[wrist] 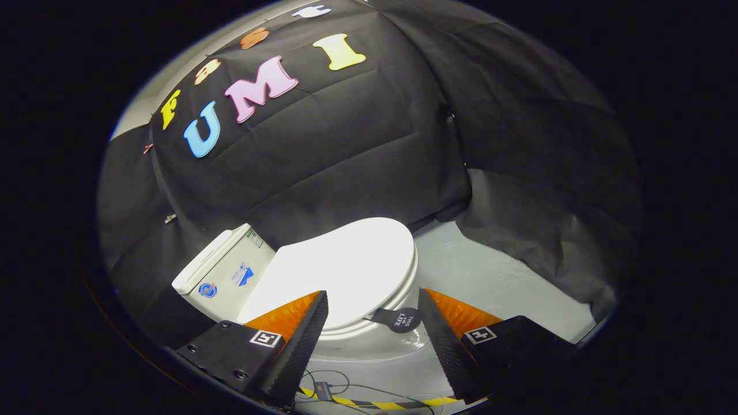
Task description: Open the toilet lid.
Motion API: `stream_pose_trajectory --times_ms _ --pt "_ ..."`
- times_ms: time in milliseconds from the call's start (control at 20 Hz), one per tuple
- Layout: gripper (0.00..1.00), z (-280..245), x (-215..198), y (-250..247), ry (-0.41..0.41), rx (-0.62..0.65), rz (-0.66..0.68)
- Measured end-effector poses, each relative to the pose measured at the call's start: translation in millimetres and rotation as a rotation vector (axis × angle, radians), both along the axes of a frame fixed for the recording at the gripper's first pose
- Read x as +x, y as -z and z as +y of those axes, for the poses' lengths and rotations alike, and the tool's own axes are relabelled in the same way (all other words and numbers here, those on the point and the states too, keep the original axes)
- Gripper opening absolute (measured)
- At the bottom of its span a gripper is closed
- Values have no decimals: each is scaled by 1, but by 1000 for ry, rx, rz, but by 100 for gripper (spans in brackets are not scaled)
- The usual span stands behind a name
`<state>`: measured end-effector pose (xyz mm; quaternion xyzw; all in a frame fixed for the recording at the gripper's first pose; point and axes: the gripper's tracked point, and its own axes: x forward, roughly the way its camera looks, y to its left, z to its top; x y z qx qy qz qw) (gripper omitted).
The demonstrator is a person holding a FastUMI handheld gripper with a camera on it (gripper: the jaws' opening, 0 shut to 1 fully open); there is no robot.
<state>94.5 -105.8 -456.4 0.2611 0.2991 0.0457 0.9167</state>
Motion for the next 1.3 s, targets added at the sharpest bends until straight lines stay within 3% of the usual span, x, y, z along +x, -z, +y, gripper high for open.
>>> stream_pose_trajectory --times_ms 550,800,900,1000,1200,1250,1300 --pt "97 -16 7 82 239 480 221" --pt "95 -2 8 98 231 581 271" --pt "82 6 11 96 220 635 287" --pt "82 13 17 100 217 652 287" --pt "42 13 22 103 234 673 313" --pt "32 -8 32 95 220 691 306" --pt "22 25 33 110 225 687 307"
